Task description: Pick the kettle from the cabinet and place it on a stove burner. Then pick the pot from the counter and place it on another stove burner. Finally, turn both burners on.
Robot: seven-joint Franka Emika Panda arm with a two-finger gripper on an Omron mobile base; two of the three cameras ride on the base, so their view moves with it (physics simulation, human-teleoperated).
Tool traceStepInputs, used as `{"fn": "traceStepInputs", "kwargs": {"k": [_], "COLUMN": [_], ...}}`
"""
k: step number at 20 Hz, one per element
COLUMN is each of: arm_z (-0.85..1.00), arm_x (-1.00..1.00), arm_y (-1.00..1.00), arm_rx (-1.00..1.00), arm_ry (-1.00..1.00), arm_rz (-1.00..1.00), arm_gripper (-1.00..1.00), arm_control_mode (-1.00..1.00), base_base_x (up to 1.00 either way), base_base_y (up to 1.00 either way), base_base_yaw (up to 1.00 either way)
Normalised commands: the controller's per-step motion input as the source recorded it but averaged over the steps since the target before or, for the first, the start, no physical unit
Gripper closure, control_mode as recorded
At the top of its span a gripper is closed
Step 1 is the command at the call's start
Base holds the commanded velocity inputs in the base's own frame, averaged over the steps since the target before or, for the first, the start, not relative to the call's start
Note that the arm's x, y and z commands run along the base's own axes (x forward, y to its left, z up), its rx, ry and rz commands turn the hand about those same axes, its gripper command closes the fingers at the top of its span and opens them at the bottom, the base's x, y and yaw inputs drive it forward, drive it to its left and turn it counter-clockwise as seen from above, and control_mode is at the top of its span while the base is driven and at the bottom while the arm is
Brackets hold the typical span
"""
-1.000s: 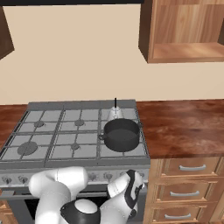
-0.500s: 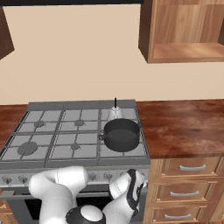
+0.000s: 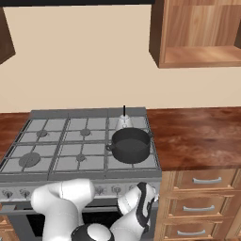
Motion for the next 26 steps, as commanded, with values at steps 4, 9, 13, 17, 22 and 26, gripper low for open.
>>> {"fn": "traceStepInputs", "kwargs": {"k": [4,9,13,17,22,26], "arm_z": [-0.01,0.00,0.10,0.07,0.06,0.09], "arm_x": [0.03,0.00,0.00,0.00,0.00,0.00], "arm_y": [0.03,0.05,0.23,0.16,0.02,0.02], "arm_rx": [0.00,0.00,-0.05,-0.10,-0.16,-0.17], "arm_ry": [-0.04,-0.06,-0.10,-0.03,0.00,0.02], "arm_rz": [0.00,0.00,0.00,0.00,0.05,0.06], "arm_gripper": [1.00,1.00,1.00,1.00,1.00,1.00], "arm_control_mode": [-1.00,-1.00,-1.00,-1.00,-1.00,-1.00], "base_base_x": [0.00,0.00,0.00,0.00,0.00,0.00], "base_base_y": [0.00,0.00,0.00,0.00,0.00,0.00], "base_base_yaw": [0.00,0.00,0.00,0.00,0.00,0.00]}}
